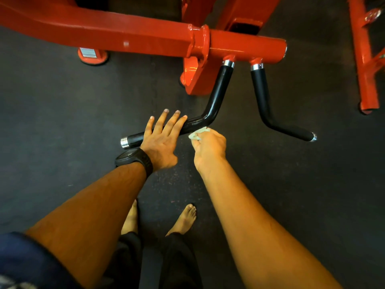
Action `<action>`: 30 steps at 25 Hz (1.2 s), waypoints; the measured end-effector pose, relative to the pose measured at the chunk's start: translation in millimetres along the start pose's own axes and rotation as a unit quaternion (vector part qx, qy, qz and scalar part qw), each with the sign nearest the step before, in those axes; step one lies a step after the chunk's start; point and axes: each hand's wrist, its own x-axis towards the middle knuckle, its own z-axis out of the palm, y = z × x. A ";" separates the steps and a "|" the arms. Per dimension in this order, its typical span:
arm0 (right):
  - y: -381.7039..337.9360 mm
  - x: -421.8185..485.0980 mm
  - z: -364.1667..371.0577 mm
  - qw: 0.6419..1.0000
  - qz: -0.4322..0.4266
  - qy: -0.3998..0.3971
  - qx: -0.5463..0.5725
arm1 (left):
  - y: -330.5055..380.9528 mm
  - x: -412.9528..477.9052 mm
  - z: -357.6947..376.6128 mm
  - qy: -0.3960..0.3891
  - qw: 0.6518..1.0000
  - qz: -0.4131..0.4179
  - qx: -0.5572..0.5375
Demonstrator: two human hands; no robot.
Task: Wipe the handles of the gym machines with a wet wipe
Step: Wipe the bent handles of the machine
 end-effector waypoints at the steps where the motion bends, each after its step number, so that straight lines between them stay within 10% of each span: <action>1: 5.2 -2.1 -0.1 0.994 -0.078 0.030 -0.069 | -0.4 -0.4 0.1 0.000 1.000 0.000 0.001; 3: 22.1 -1.7 -8.0 0.901 -0.314 0.043 -0.296 | -2.9 -1.0 -0.6 0.001 1.000 0.003 0.005; 5: 38.2 11.4 -26.0 0.715 -0.497 -0.069 -0.487 | -4.5 -1.2 -0.2 -0.002 1.000 0.008 -0.003; 10: -0.3 64.9 -49.1 0.366 -0.660 -0.149 -0.639 | -3.3 -0.7 -1.8 -0.010 1.000 0.013 0.004; 14: -11.4 65.7 -48.3 0.330 -0.645 -0.115 -0.679 | -4.2 0.0 -0.2 -0.006 1.000 0.009 0.004; 17: -31.7 72.5 -48.7 0.209 -0.651 -0.157 -0.712 | -3.9 -0.3 -0.1 -0.009 1.000 0.006 0.009; 20: -72.2 78.5 -28.4 0.172 -0.628 -0.120 -0.749 | -4.8 0.2 -1.5 -0.004 1.000 0.005 0.006; 24: -60.1 67.7 -24.7 0.003 -0.599 -0.158 -0.785 | -2.5 -1.5 -3.6 -0.017 1.000 0.001 0.003; 28: -102.0 72.9 -4.4 0.021 -0.594 -0.157 -0.789 | -4.2 0.2 -1.5 -0.010 1.000 -0.002 0.002; 30: -94.7 65.9 2.1 -0.059 -0.571 -0.190 -0.797 | -3.5 -0.6 -0.3 -0.011 1.000 -0.004 0.007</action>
